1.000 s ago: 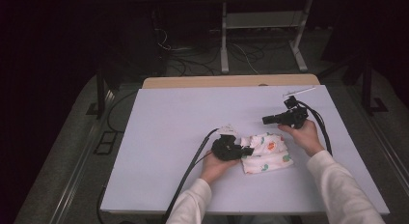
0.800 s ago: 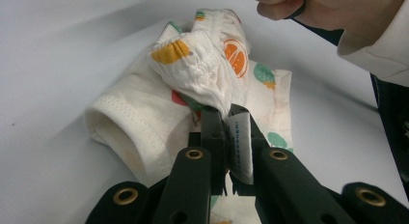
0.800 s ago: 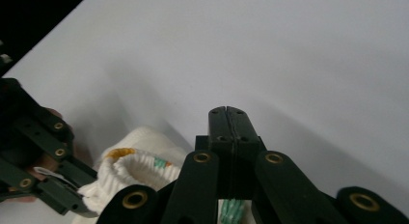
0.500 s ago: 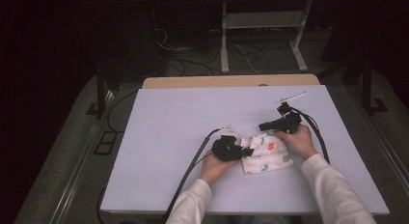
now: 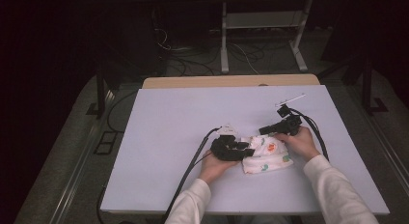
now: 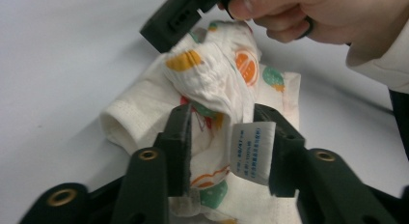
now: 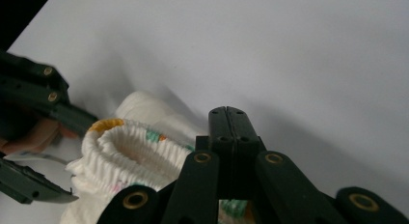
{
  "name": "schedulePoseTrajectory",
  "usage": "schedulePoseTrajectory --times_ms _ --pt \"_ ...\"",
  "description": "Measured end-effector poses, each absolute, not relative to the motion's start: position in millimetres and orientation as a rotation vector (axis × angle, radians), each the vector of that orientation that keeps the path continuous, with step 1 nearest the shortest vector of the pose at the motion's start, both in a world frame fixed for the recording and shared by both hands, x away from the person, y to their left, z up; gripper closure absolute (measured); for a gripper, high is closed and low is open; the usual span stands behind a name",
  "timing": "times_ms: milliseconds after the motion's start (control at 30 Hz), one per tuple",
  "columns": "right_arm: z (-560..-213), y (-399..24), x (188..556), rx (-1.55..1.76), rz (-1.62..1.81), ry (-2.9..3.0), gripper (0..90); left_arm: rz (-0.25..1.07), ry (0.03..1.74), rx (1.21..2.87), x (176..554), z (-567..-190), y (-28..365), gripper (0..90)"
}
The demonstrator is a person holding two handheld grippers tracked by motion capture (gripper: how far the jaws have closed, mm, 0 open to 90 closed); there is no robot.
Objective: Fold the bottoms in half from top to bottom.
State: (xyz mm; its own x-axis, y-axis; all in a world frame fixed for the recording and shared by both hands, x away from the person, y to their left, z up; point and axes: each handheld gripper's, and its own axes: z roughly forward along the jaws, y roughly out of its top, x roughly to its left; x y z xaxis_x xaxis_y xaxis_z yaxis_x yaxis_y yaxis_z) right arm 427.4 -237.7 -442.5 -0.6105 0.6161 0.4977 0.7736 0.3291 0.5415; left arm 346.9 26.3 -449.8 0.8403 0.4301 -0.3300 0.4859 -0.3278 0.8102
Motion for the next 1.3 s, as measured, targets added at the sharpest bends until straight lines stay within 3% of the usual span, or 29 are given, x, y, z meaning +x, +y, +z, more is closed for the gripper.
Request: schedulePoseTrajectory --times_ms 133,533,1000,1300 --pt "-441.3 -239.4 422.7 -1.254 -1.134 -2.379 89.2 -0.016 0.712 1.927 347.0 -442.6 31.9 40.1" --pt "-435.8 -248.6 403.2 -1.227 -1.165 -2.357 89.2 -0.029 0.785 1.853 354.3 -438.3 43.1 23.5" --pt "-428.0 -257.5 374.0 -1.208 -1.203 -2.365 89.2 -0.022 0.816 1.829 356.8 -437.6 46.4 19.6" --pt "-425.4 -256.3 352.8 -1.177 -1.193 -2.383 89.2 -0.082 0.838 1.824 359.6 -442.2 45.5 16.3"
